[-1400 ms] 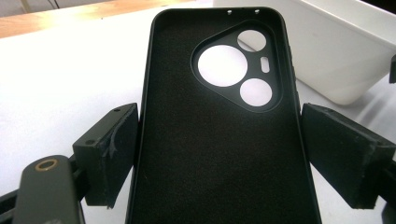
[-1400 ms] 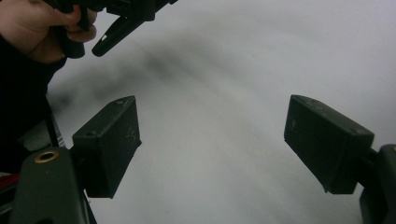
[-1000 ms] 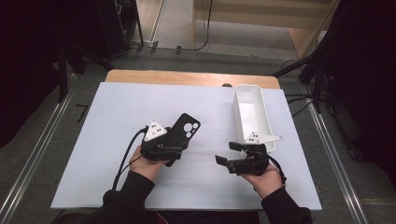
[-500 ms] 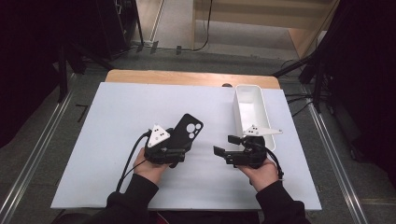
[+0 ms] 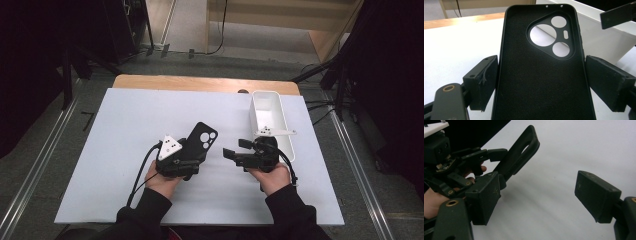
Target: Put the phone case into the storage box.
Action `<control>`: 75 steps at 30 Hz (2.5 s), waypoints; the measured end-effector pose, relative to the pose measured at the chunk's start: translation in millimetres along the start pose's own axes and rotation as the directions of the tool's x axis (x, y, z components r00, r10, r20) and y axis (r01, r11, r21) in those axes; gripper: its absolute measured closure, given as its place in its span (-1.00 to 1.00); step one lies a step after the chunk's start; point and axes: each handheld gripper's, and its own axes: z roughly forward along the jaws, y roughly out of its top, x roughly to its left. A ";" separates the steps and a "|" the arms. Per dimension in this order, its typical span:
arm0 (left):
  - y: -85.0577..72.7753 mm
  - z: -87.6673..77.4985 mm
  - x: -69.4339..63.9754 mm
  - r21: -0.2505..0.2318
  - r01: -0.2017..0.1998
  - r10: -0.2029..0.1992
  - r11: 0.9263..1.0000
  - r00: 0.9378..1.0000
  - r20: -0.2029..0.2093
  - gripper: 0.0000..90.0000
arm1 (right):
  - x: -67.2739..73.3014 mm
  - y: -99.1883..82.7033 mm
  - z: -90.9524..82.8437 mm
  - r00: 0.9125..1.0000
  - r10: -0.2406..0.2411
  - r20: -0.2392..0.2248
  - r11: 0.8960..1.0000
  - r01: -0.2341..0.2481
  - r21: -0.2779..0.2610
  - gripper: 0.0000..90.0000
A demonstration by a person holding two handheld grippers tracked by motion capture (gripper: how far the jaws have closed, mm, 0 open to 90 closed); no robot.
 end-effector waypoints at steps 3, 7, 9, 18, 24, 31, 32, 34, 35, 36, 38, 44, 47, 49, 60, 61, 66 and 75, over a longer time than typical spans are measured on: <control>-0.1 0.0 -1.2 -0.003 -0.001 0.001 1.000 1.000 -0.005 -0.69 | 1.6 2.9 3.2 1.000 0.006 -0.009 1.000 -0.006 0.005 -0.56; -0.5 -0.1 -2.9 -0.007 -0.008 0.008 1.000 1.000 -0.006 -0.69 | 2.0 7.0 7.2 1.000 0.010 -0.010 1.000 -0.010 0.007 -0.56; -0.8 0.6 -4.0 -0.008 -0.007 0.007 1.000 1.000 -0.001 -0.69 | 1.4 9.2 8.7 1.000 0.012 -0.016 1.000 -0.011 0.009 -0.54; -2.2 2.2 -4.8 -0.002 -0.013 0.013 1.000 1.000 -0.001 -0.69 | -1.9 17.6 21.6 0.998 0.054 -0.039 0.998 -0.052 0.046 -0.51; -2.3 2.3 -6.0 -0.006 -0.022 0.022 1.000 1.000 -0.006 -0.69 | -4.6 23.5 26.6 0.996 0.077 -0.046 0.996 -0.074 0.054 -0.48; -2.3 2.0 -8.9 -0.006 -0.031 0.031 0.999 1.000 0.000 -0.69 | -8.0 29.1 34.5 0.991 0.119 -0.065 0.991 -0.115 0.061 -0.40; -2.3 1.9 -9.1 -0.007 -0.032 0.032 0.999 0.999 0.002 -0.69 | -8.1 29.2 36.3 0.991 0.122 -0.063 0.991 -0.117 0.068 -0.39; -2.2 1.9 -9.2 -0.002 -0.028 0.028 1.000 1.000 0.000 -0.69 | -8.5 29.4 39.1 0.989 0.129 -0.067 0.989 -0.123 0.084 -0.37; -2.0 2.1 -9.3 -0.001 -0.028 0.028 1.000 1.000 0.003 -0.69 | -8.5 29.4 40.4 0.989 0.131 -0.066 0.989 -0.125 0.084 -0.36; -1.9 2.1 -9.5 0.001 -0.030 0.030 1.000 1.000 0.002 -0.69 | -8.5 29.7 41.5 0.989 0.134 -0.067 0.988 -0.128 0.085 -0.35; -2.1 2.7 -10.2 0.001 -0.024 0.024 1.000 1.000 0.006 -0.69 | -9.3 31.0 42.4 0.988 0.139 -0.072 0.987 -0.132 0.092 -0.32; -1.5 2.5 -11.2 -0.003 -0.041 0.041 0.999 0.999 0.003 -0.69 | -10.6 36.7 44.6 0.981 0.174 -0.082 0.981 -0.165 0.101 -0.18; -1.5 2.8 -11.4 -0.001 -0.042 0.042 0.999 0.999 0.002 -0.69 | -11.0 38.7 47.2 0.976 0.195 -0.091 0.977 -0.185 0.110 -0.11; -1.6 3.0 -11.6 -0.001 -0.042 0.042 0.999 0.999 0.000 -0.69 | -10.8 39.4 48.8 0.975 0.201 -0.093 0.975 -0.190 0.118 -0.06; -3.4 2.7 -12.8 -0.011 -0.048 0.048 0.999 0.999 0.002 -0.69 | -13.2 39.1 52.6 0.955 0.277 -0.102 0.953 -0.260 0.153 0.57; -3.7 2.3 -13.6 -0.014 -0.050 0.050 0.999 0.999 -0.003 -0.69 | -12.8 39.3 51.9 0.956 0.278 -0.099 0.953 -0.262 0.150 0.58; -3.0 2.2 -14.5 -0.019 -0.051 0.051 0.999 0.999 -0.003 -0.69 | -11.4 41.5 48.1 0.950 0.292 -0.112 0.950 -0.276 0.145 0.64; 2.5 1.1 -15.3 0.007 -0.058 0.058 0.998 0.998 0.005 -0.71 | -9.0 44.4 44.5 0.947 0.298 -0.118 0.949 -0.281 0.142 0.66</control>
